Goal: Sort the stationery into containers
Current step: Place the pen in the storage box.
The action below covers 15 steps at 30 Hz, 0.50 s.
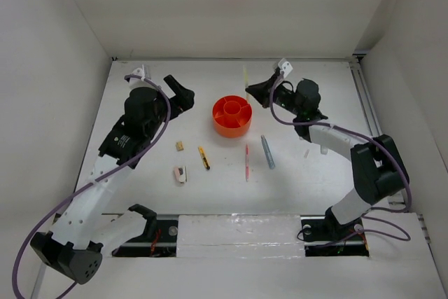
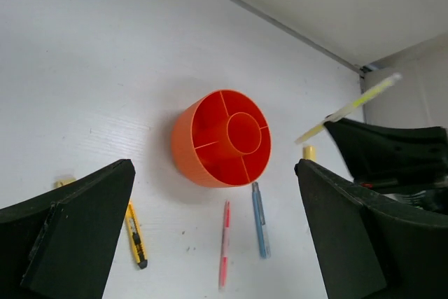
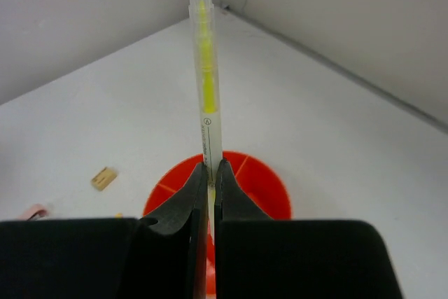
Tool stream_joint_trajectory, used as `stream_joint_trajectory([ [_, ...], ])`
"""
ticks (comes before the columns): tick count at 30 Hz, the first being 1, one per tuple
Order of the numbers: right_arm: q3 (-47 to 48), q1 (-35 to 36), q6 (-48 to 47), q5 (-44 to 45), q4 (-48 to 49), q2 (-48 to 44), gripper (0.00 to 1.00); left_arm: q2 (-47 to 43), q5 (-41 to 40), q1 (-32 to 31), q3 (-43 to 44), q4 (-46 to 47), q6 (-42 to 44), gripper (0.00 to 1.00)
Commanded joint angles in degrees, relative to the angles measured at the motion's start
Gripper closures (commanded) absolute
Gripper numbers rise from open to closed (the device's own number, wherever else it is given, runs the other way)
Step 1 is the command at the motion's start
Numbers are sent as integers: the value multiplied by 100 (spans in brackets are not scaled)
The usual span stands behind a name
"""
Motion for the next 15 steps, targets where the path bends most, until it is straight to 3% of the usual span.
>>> stream_joint_trajectory([
  [1, -117, -177, -64, -527, 1589, -96, 100, 17, -73, 29, 28, -145, 211, 0],
  [7, -354, -300, 85, -475, 2046, 98, 100, 70, 279, 29, -33, -92, 264, 0],
  [12, -1092, -353, 1059, -229, 4021, 554, 100, 70, 542, 29, -148, 49, 264, 0],
  [15, -1303, -353, 1359, -53, 4560, 843, 100, 70, 596, 29, -148, 49, 264, 0],
])
